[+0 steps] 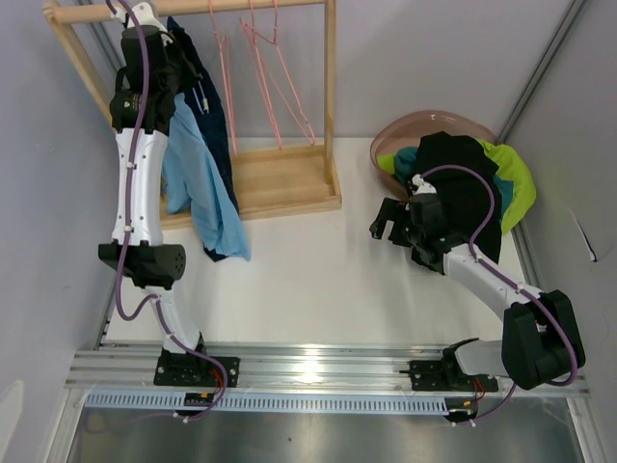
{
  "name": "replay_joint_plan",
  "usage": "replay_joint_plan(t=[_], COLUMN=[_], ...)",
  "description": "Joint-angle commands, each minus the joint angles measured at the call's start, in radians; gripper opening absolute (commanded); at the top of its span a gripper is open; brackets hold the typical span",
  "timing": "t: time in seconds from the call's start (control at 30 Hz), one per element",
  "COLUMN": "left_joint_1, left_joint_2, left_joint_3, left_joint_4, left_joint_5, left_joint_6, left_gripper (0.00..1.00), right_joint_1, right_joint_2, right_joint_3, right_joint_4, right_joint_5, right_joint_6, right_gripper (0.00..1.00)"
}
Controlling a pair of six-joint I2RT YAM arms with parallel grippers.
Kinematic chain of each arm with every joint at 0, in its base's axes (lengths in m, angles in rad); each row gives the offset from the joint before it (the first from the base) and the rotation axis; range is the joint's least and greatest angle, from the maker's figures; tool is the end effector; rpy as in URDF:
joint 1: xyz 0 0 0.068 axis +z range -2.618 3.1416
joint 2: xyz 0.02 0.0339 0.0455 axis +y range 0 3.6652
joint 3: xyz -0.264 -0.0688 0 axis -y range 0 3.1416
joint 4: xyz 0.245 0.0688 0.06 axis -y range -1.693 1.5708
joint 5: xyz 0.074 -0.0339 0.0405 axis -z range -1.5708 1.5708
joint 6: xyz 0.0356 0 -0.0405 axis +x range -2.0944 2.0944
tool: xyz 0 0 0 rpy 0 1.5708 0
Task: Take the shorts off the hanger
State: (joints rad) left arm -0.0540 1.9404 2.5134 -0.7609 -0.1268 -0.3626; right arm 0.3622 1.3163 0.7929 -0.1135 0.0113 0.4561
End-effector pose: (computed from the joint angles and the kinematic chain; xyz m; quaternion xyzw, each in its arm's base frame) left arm 0.3958 -0.0169 0.5225 -0.1581 0.7534 -0.0838 0.6327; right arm 0.2656 0.1002 0.2333 0.0444 0.8918 0.1745 0.4150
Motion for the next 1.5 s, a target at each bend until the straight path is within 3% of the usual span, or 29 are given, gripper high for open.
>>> replay_joint_plan(t=[0.0, 0.33, 0.43, 0.6, 0.7, 0.8, 0.93, 1.17, 1.47], left_joint_1=[0.002, 0.002, 0.0, -0.013, -0.029, -0.037, -0.038, -0.038, -0.037], left_joint_2=[-0.086, -0.222, -0.291, -0.374, -0.412, -0.46, -0.488, -0.537, -0.577], left_joint_3=[0.047, 0.019, -0.06, -0.179, -0.235, -0.332, -0.349, -0.338, -0.284], left_joint_4=[0.054, 0.052, 0.063, 0.075, 0.067, 0.092, 0.089, 0.048, -0.034], left_joint_5=[0.064, 0.159, 0.176, 0.2, 0.193, 0.191, 0.196, 0.213, 0.274], left_joint_6=[-0.019, -0.078, -0.111, -0.15, -0.156, -0.167, -0.176, -0.171, -0.171], left_gripper=[0.0, 0.0, 0.0, 0.0, 0.0, 0.0, 0.0, 0.0, 0.0], right_joint_1=[-0.005, 0.038, 0.138, 0.412, 0.573, 0.693, 0.826, 0.899, 0.909], right_joint_2=[-0.029, -0.127, -0.183, -0.209, -0.161, -0.047, 0.151, 0.336, 0.397], right_joint_3=[-0.007, 0.018, 0.054, 0.212, 0.326, 0.475, 0.659, 0.833, 0.746], right_joint_4=[0.04, 0.031, 0.031, 0.043, 0.084, 0.1, 0.069, 0.101, 0.392], right_joint_5=[0.001, -0.001, -0.022, 0.041, 0.079, 0.133, 0.211, 0.276, 0.398], right_joint_6=[0.001, -0.031, -0.072, -0.117, -0.154, -0.186, -0.237, -0.246, -0.339], right_gripper=[0.99, 0.99, 0.99, 1.0, 1.0, 0.99, 0.99, 0.99, 0.95])
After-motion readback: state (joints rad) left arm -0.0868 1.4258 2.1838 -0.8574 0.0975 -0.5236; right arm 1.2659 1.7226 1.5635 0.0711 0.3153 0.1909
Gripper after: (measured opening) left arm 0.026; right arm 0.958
